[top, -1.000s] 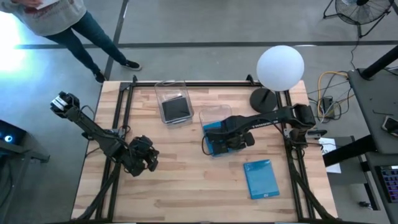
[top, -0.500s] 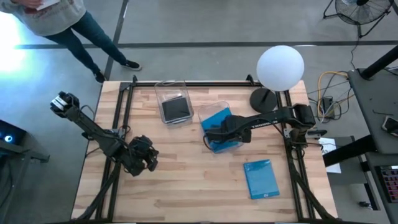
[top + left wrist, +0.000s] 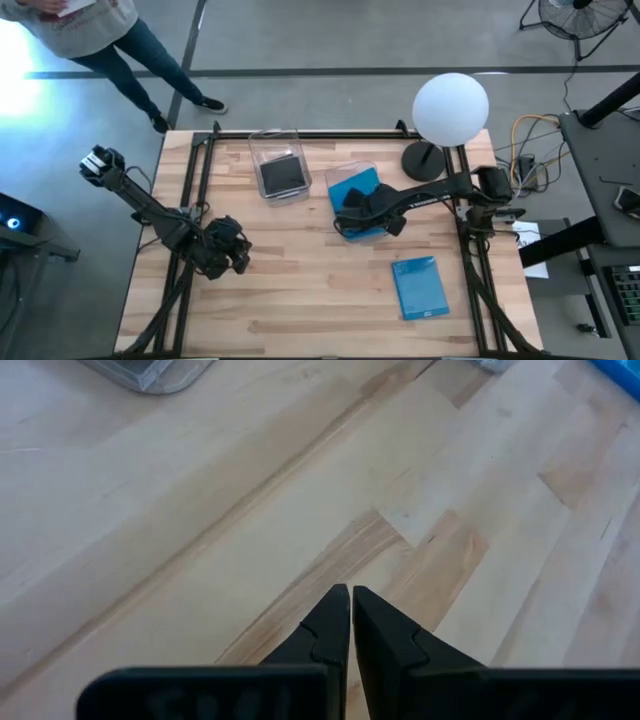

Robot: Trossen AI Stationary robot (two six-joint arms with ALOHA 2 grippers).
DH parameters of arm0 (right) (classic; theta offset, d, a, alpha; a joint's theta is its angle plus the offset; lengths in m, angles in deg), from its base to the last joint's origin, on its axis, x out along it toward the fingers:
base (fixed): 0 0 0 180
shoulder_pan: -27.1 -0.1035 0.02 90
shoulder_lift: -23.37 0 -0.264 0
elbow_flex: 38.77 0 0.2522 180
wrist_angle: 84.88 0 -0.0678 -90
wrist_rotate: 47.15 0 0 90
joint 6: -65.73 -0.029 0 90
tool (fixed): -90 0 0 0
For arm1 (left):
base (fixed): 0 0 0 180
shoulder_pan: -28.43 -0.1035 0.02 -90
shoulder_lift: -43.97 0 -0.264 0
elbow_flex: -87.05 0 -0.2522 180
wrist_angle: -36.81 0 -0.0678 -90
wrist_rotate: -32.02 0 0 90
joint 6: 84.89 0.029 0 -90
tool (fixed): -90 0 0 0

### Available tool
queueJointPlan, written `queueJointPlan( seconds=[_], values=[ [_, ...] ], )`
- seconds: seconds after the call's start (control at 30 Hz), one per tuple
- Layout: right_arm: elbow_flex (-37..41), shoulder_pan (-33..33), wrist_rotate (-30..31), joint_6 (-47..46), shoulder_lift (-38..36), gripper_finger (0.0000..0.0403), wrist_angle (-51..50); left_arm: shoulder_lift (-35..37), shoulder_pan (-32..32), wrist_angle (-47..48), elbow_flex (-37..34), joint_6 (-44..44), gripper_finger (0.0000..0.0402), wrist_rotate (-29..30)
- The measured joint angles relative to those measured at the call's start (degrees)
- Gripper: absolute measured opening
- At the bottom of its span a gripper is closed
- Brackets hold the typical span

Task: Pick & place jewel cases by type
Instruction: Put the left blue CD case into the right transparent bin

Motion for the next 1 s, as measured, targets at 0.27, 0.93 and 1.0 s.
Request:
queueJointPlan(
  seconds=[0.27,0.93,1.0],
  values=[
    [-2.7,1.0,15.4,2.0,0.5,0.017,0.6,0.5,0.0,0.9,0.0,0.2,0.0,-3.1],
    [-6.7,1.4,21.7,26.6,-5.7,0.0008,3.4,0.6,0.0,0.7,0.0,-0.4,0.0,-3.5],
    [-6.8,2.0,20.4,32.0,-8.4,0.0008,3.7,0.6,0.0,0.7,0.0,-0.4,0.0,-3.3]
  ],
)
